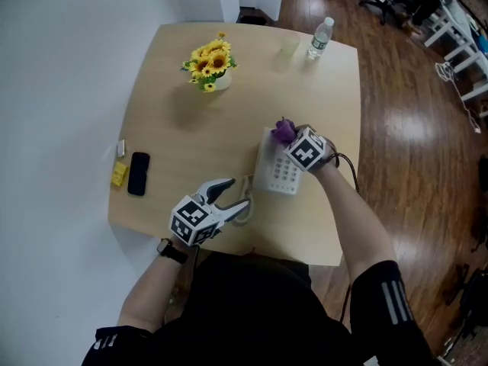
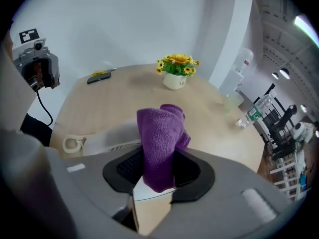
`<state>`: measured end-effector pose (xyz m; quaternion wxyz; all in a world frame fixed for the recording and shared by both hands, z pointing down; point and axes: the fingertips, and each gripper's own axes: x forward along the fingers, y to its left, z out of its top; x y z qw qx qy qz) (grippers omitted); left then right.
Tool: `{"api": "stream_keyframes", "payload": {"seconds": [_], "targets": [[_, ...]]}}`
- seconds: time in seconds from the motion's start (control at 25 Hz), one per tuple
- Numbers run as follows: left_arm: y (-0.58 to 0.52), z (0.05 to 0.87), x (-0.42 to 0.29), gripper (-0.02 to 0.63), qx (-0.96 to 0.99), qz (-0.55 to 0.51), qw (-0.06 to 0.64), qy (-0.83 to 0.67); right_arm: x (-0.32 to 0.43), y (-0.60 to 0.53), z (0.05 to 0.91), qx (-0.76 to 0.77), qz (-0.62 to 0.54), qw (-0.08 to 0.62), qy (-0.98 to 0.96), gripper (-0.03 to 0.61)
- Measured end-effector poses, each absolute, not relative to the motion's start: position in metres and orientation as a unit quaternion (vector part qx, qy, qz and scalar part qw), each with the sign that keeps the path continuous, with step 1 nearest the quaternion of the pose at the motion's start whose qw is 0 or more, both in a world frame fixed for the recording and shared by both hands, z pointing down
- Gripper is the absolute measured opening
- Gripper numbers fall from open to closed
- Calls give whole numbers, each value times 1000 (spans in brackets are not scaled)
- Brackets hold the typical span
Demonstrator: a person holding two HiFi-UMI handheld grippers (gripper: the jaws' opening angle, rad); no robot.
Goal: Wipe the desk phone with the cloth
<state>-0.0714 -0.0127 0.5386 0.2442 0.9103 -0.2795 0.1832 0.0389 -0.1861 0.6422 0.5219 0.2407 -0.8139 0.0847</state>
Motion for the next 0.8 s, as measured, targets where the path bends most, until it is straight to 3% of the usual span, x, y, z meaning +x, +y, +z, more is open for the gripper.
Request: {"api": "stream_keyframes", "payload": {"seconds": [0.8], "targets": [[-15, 536, -53, 268, 919, 178, 236, -260, 19, -7, 709, 162, 136, 527, -824, 150]]}}
